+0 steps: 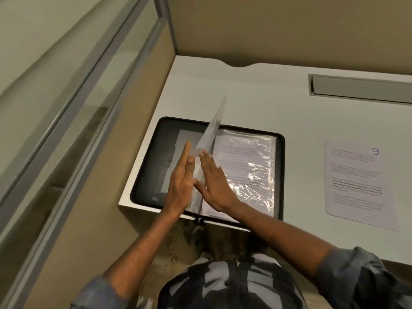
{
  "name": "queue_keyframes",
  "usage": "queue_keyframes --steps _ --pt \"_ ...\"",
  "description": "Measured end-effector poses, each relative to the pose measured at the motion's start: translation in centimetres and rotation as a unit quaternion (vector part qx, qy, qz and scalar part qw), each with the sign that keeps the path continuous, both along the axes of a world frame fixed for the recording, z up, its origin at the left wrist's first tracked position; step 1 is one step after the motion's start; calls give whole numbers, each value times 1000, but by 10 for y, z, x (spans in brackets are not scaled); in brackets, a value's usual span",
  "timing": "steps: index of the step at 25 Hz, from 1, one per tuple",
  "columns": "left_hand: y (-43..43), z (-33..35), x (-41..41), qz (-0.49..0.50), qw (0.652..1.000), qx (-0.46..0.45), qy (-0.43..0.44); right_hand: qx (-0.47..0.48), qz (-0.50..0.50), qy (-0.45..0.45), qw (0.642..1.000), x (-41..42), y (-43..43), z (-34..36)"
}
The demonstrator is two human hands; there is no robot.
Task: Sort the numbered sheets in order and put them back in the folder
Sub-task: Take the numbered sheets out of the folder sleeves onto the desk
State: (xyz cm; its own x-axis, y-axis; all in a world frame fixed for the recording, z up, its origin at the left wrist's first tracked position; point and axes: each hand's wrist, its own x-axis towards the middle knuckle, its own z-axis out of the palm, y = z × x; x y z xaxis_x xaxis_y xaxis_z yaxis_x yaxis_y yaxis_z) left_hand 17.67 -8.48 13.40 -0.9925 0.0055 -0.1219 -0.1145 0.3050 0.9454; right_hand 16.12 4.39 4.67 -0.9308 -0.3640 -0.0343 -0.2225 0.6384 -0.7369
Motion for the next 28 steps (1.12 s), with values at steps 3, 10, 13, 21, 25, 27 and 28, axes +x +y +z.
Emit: queue_keyframes --steps 3,10,13,21,25,27,28 --pt "-39 14 -18 -54 990 -87 98 7 24 3 1000 -8 -35 -9" --pt "-69 -65 -22 -138 965 -220 28 122 50 43 990 -3 -53 -48" --pt "-72 -103 -14 -163 951 -264 -11 211 12 36 977 4 -28 -59" --pt "-28 -140 -37 -244 925 -291 21 250 -92 0 964 -8 68 -60" --pt "20 -141 -78 -269 905 -317 87 258 -135 12 956 -45 117 -56" --pt "43 -142 -102 -271 902 -317 107 255 -149 16 955 -63 138 -53" --pt "53 -143 -114 -270 899 -325 112 263 -148 21 953 -71 146 -53"
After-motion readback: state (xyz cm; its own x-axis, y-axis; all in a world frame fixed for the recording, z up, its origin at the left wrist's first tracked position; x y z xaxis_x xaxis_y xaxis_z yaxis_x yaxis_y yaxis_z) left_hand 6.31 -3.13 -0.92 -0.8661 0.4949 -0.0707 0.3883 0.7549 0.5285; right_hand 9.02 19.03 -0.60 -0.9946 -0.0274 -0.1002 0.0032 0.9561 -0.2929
